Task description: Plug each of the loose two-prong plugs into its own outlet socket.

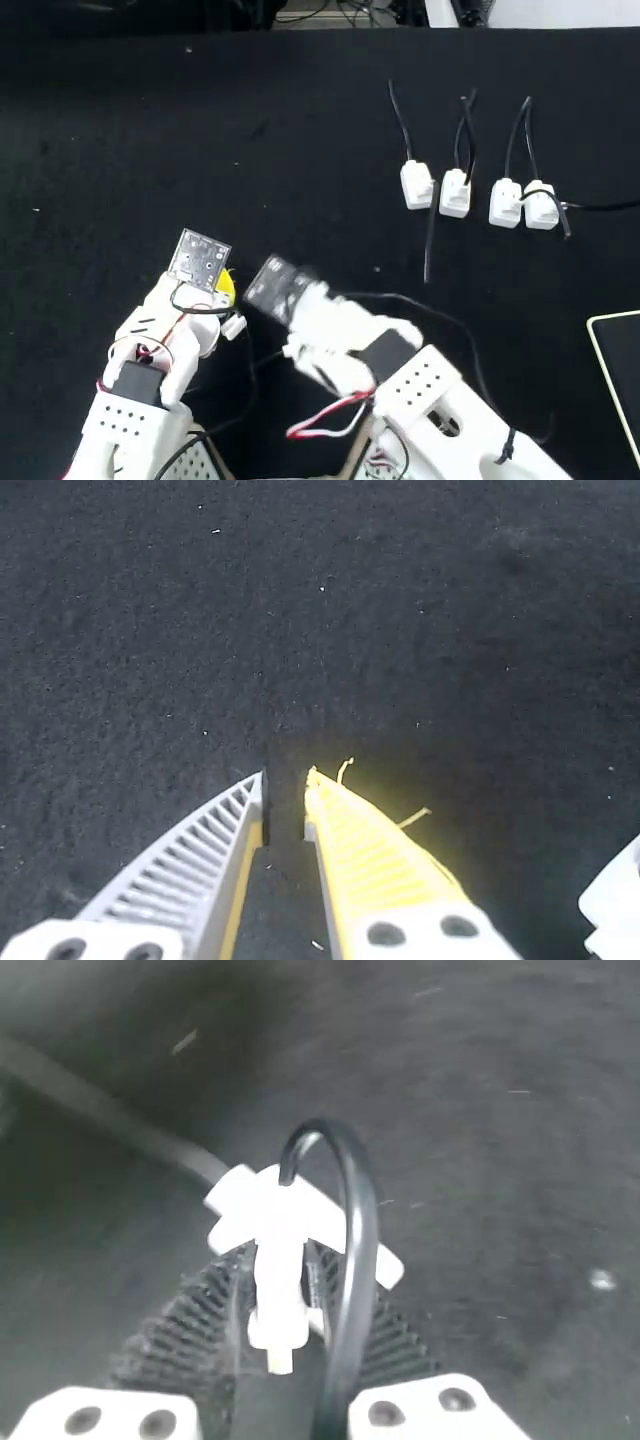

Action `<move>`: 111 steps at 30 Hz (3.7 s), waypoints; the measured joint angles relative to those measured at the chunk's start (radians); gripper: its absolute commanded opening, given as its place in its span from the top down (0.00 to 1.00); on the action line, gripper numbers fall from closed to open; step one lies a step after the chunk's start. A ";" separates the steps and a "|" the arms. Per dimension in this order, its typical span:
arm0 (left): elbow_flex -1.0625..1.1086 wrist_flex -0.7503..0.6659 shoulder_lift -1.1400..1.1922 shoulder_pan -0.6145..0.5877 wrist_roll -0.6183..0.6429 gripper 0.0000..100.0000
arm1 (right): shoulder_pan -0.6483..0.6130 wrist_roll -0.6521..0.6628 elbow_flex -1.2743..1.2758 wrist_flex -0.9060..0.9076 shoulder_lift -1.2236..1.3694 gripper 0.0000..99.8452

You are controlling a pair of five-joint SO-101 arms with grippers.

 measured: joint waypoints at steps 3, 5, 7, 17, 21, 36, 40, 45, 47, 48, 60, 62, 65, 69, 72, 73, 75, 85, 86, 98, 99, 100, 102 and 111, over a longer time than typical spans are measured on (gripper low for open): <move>0.000 0.000 0.000 0.000 0.000 0.92 | -0.060 0.043 -0.003 0.051 0.000 0.99; 0.000 0.000 0.000 0.000 0.000 0.92 | -0.068 0.074 -0.003 0.052 0.000 0.99; 0.000 0.000 0.000 -0.014 0.000 0.92 | -0.068 0.097 -0.003 0.057 0.000 0.99; -0.017 0.000 0.000 -0.158 0.000 0.92 | 0.094 0.192 0.043 -0.063 -0.006 0.99; -0.018 -0.028 0.000 -0.157 0.000 0.92 | 0.181 0.199 0.069 -0.181 -0.006 0.99; -0.018 -0.080 0.000 -0.163 0.000 0.92 | 0.453 0.094 0.028 -0.173 -0.006 0.99; -0.018 -0.080 0.000 -0.163 0.000 0.92 | 0.480 0.097 0.084 -0.226 -0.006 0.98; -0.018 -0.080 0.000 -0.163 0.000 0.92 | 0.485 0.098 0.087 -0.222 -0.006 0.89; -0.018 -0.080 0.000 -0.163 0.000 0.92 | 0.485 0.098 0.087 -0.196 -0.006 0.90; -0.018 -0.080 0.000 -0.163 0.000 0.92 | 0.485 0.098 0.087 -0.180 -0.006 0.91; -0.018 -0.080 0.000 -0.163 0.000 0.92 | 0.485 0.100 -0.040 -0.080 -0.006 0.85; -0.018 -0.080 0.000 -0.163 0.000 0.92 | 0.485 0.100 -0.061 -0.080 -0.006 0.85; -0.018 -0.080 0.000 -0.163 0.000 0.92 | 0.525 0.091 -0.117 -0.080 -0.006 0.85; -0.018 -0.080 0.000 -0.163 0.000 0.92 | 0.644 0.018 -0.219 -0.049 -0.006 0.85; -0.018 -0.080 0.000 -0.163 0.000 0.92 | 0.706 0.011 -0.244 -0.046 -0.006 0.85; -0.018 -0.080 0.000 -0.163 0.000 0.92 | 0.712 0.012 -0.247 -0.040 -0.006 0.85; -0.018 -0.080 0.000 -0.163 0.000 0.92 | 0.715 0.009 -0.255 -0.009 -0.006 0.85; -0.018 -0.080 0.000 -0.163 0.000 0.92 | 0.445 0.015 -0.130 0.041 0.000 0.85; -0.018 -0.080 0.000 -0.163 0.000 0.92 | 0.436 0.006 -0.095 -0.011 0.021 0.85; -0.018 -0.080 0.000 -0.163 0.000 0.92 | 0.423 -0.021 -0.351 -0.133 0.709 0.85; -0.018 -0.080 0.000 -0.163 0.000 0.92 | 0.423 -0.028 -0.374 -0.129 0.756 0.85; -0.018 -0.080 0.000 -0.163 0.000 0.92 | 0.425 -0.028 -0.394 -0.123 0.789 0.85; -0.018 -0.080 0.000 -0.163 0.000 0.92 | 0.425 -0.026 -0.411 -0.115 0.815 0.85; -0.018 -0.080 0.000 -0.163 0.000 0.92 | 0.423 -0.023 -0.417 -0.002 0.717 0.85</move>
